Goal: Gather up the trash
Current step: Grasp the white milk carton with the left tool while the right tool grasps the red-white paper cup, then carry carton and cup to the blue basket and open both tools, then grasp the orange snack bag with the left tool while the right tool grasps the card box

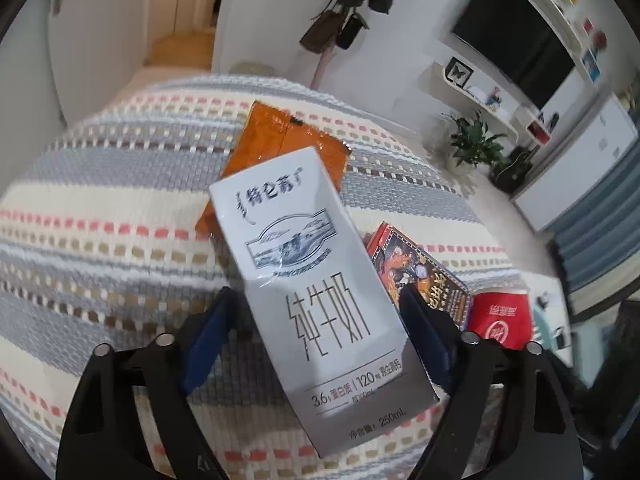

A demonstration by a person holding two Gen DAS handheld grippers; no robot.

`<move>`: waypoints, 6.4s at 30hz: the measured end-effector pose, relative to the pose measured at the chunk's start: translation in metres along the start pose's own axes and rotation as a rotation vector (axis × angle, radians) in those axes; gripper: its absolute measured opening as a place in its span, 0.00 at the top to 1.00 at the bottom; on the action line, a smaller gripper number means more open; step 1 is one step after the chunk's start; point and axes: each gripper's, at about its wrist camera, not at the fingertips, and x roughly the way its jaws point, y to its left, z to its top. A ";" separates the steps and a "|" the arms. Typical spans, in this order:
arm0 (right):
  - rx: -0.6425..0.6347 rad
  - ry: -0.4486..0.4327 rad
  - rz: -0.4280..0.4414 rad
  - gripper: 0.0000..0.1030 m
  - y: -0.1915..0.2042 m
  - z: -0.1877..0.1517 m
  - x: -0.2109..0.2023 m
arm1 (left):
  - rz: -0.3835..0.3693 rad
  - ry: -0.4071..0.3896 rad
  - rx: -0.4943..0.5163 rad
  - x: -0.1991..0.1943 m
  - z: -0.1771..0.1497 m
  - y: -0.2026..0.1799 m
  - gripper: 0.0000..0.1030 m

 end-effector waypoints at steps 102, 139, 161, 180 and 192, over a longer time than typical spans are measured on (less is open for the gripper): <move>0.042 -0.345 -0.125 0.46 -0.066 -0.023 -0.148 | -0.240 -0.203 0.329 -0.066 -0.038 -0.115 0.46; -0.464 0.042 -0.048 0.10 0.070 0.053 0.070 | -0.223 -0.077 0.065 0.022 0.055 0.054 0.17; -0.269 -0.006 -0.017 0.42 0.025 0.028 0.022 | 0.080 -0.035 0.274 0.041 0.053 0.003 0.20; -0.153 -0.162 -0.033 0.42 -0.027 -0.016 -0.078 | 0.054 -0.064 0.381 0.006 0.026 -0.031 0.98; -0.076 -0.127 -0.014 0.42 -0.049 -0.024 -0.069 | 0.174 0.063 0.358 0.052 0.065 -0.051 0.22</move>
